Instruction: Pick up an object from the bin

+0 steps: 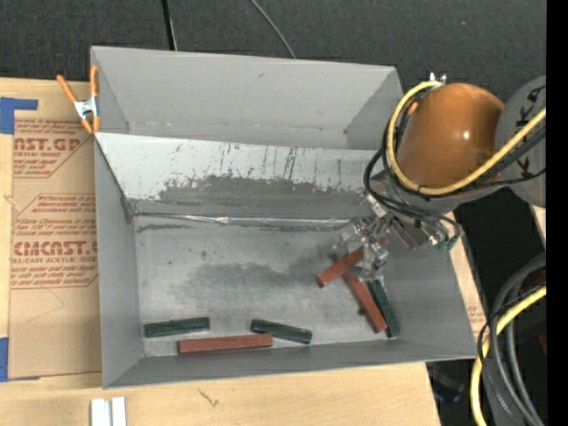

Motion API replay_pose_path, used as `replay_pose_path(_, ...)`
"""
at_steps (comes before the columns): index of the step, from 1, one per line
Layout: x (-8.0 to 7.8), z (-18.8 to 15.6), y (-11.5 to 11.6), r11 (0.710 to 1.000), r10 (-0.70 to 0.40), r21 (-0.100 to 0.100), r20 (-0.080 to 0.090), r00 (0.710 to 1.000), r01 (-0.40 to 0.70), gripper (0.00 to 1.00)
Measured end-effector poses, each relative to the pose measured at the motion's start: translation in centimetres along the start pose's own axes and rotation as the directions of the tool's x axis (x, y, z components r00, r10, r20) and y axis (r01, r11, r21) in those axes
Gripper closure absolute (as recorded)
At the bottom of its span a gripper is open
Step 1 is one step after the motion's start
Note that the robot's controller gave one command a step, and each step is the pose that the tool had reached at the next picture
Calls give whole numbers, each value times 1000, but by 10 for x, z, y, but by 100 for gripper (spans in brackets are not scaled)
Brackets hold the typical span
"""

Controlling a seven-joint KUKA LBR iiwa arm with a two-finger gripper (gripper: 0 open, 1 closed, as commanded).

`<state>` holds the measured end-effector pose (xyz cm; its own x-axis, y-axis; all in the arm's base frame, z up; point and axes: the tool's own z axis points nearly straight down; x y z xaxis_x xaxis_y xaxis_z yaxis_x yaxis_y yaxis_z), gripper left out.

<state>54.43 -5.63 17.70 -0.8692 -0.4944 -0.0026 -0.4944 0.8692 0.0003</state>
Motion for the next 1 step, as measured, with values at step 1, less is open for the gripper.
replay_pose_path(1, 24, -45, 5, 999, 46, 0, 0, 999, -46, 100)
